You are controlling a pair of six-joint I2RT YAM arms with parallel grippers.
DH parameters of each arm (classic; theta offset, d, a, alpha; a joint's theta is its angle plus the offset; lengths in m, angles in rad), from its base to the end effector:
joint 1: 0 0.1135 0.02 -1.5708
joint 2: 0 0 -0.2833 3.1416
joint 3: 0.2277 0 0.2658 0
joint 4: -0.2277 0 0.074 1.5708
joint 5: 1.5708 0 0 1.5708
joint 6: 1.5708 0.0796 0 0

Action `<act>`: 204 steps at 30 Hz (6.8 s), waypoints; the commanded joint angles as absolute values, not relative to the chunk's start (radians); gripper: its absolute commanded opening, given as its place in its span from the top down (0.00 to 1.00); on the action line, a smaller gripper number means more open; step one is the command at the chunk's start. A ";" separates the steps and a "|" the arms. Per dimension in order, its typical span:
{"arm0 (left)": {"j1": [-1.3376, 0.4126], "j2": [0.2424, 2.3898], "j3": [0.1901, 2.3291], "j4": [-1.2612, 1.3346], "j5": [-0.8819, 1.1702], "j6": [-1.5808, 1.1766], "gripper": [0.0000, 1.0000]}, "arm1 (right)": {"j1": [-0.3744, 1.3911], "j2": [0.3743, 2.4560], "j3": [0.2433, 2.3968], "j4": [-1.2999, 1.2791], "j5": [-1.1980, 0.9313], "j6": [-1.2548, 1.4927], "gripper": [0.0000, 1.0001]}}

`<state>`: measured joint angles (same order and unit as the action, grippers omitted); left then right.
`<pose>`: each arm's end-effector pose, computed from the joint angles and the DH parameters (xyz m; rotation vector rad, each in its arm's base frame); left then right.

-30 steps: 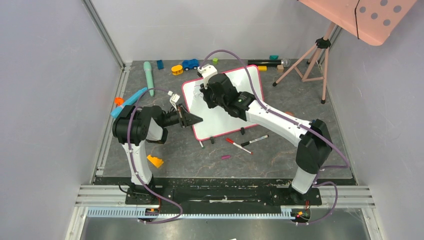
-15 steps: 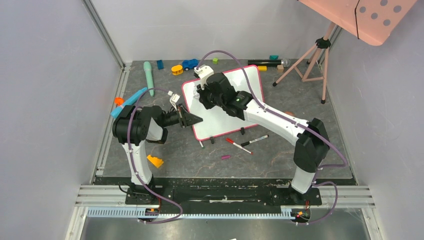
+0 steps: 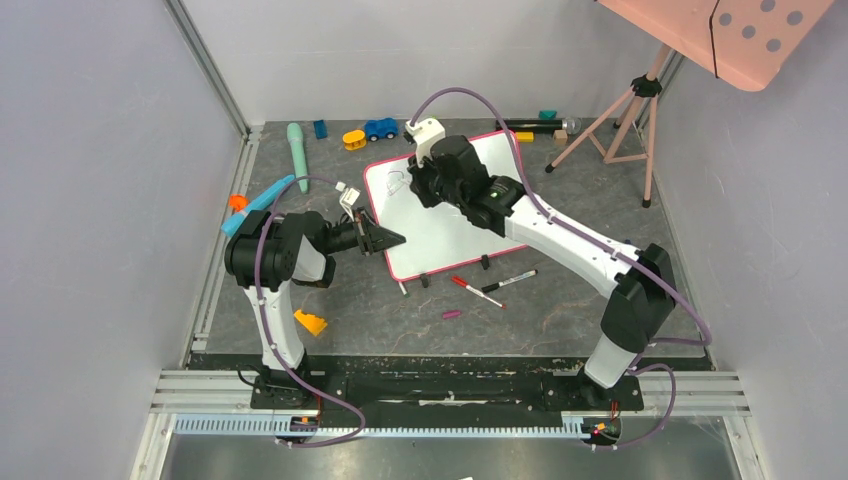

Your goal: Write a sentence on the whiteboard

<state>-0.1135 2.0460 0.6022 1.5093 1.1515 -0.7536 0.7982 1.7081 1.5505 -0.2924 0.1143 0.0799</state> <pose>0.3376 -0.1117 0.1231 0.4981 1.6937 -1.5056 0.3288 0.3243 0.3462 -0.6498 1.9397 0.4394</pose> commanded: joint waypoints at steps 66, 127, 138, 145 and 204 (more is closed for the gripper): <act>-0.089 2.078 0.583 1.557 1.095 -0.559 0.98 | 0.746 1.680 1.429 -0.292 0.184 0.100 1.00; -0.089 2.080 0.587 1.557 1.100 -0.563 0.98 | 0.642 1.512 1.402 -0.195 0.080 0.164 1.00; -0.089 2.080 0.590 1.557 1.109 -0.557 0.98 | 0.643 1.508 1.377 -0.200 0.108 0.150 1.00; -0.090 2.082 0.592 1.557 1.109 -0.560 0.98 | 0.644 1.537 1.393 -0.205 0.060 0.121 1.00; -0.089 2.082 0.593 1.557 1.114 -0.561 0.98 | 0.663 1.671 1.496 -0.303 0.120 0.097 1.00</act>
<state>-0.1127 2.0460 0.6010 1.5112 1.1503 -0.7544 0.6666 1.6711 1.4586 -0.2901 0.0319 0.1184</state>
